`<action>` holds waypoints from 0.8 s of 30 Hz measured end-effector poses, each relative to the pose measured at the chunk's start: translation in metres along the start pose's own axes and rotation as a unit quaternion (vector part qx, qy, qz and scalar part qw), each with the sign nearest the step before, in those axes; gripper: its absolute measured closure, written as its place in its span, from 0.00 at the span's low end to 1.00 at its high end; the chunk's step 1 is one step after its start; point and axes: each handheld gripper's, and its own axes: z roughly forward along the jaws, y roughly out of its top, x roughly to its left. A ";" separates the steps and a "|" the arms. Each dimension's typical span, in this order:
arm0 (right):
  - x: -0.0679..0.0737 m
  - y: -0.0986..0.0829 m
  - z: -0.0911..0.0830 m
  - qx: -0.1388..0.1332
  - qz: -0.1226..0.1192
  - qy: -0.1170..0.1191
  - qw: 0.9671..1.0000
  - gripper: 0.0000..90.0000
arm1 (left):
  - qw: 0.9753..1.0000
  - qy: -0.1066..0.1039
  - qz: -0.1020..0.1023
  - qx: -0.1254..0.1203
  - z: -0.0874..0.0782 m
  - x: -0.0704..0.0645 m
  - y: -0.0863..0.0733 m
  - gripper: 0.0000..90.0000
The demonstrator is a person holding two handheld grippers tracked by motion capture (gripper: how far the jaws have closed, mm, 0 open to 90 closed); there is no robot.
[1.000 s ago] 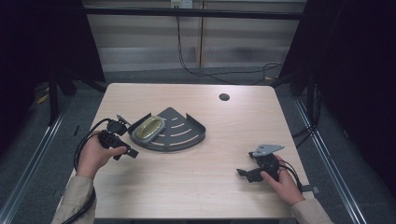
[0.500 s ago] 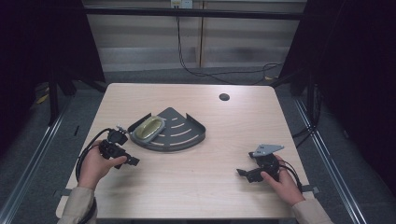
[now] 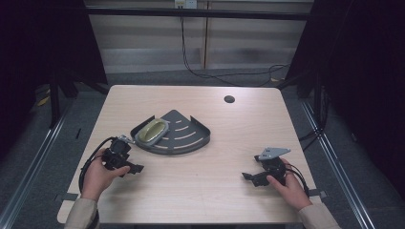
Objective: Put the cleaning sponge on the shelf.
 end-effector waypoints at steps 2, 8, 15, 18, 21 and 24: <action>0.000 0.000 0.000 0.000 0.000 0.000 1.000 0.13 | 1.000 -0.002 0.001 0.000 0.002 0.000 -0.002 0.22; 0.000 0.000 0.000 0.000 0.000 0.000 1.000 0.13 | 1.000 -0.004 0.011 -0.001 0.008 -0.002 -0.009 0.22; 0.000 0.000 0.000 0.000 0.000 0.000 1.000 0.13 | 0.999 0.006 0.023 -0.024 0.010 -0.004 -0.014 0.19; 0.000 0.000 0.000 0.000 0.000 0.000 1.000 0.13 | 0.999 0.014 0.027 -0.033 0.012 -0.006 -0.017 0.17; 0.000 0.000 0.000 0.000 0.000 0.000 1.000 0.13 | 0.999 0.016 0.029 -0.036 0.012 -0.007 -0.018 0.16; 0.000 0.000 0.000 0.000 0.000 0.000 1.000 0.13 | 0.998 0.014 0.030 -0.044 0.012 -0.006 -0.020 0.16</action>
